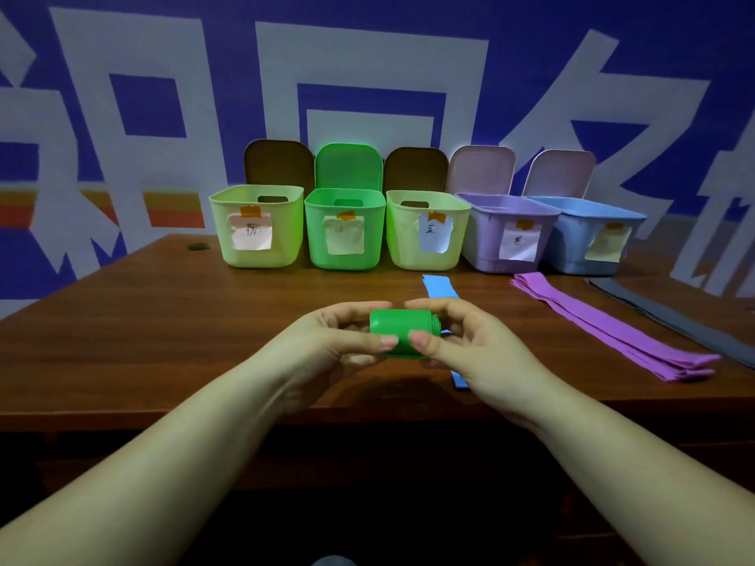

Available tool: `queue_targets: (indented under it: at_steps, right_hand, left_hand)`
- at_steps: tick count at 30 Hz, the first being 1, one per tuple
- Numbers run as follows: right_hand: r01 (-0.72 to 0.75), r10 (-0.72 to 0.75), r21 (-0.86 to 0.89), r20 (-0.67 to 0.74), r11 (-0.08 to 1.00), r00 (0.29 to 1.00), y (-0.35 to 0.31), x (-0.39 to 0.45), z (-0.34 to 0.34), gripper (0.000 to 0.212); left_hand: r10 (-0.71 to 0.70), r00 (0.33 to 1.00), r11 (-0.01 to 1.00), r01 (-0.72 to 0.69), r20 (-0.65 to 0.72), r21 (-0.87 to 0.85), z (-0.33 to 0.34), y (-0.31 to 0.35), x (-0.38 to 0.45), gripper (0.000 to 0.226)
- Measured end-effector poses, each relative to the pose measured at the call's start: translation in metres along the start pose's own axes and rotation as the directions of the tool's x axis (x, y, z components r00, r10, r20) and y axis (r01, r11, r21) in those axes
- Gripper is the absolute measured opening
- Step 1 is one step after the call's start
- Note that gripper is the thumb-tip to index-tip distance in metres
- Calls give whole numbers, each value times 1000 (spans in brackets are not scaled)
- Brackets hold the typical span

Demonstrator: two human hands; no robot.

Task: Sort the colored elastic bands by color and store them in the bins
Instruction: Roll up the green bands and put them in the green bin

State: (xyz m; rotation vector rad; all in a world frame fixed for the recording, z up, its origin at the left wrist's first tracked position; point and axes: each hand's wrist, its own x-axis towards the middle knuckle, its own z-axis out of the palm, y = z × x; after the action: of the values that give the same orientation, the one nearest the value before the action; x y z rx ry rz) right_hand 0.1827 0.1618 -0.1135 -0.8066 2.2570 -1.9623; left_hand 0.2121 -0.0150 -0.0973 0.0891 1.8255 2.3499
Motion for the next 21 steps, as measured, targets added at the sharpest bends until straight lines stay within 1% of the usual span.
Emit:
queue_targets:
  at_steps: [8, 12, 14, 18, 21]
  right_hand:
    - [-67, 67, 8, 6, 998, 998, 13, 66, -29, 44]
    - [-126, 125, 19, 43, 992, 991, 24, 108, -51, 37]
    - [-142, 141, 29, 44, 989, 989, 30, 129, -62, 36]
    - [-170, 168, 38, 53, 985, 984, 41, 181, -84, 37]
    - [-205, 200, 70, 62, 976, 978, 45, 216, -97, 37]
  left_hand:
    - [24, 1000, 997, -23, -4, 73, -14, 15, 70, 41]
    - [27, 1000, 991, -26, -7, 129, -20, 22, 118, 51]
    - [38, 999, 990, -36, -13, 136, -22, 24, 140, 53]
    - [85, 994, 991, -77, -75, 110, -24, 30, 191, 54]
    - [80, 989, 992, -68, -122, 102, -26, 39, 225, 56]
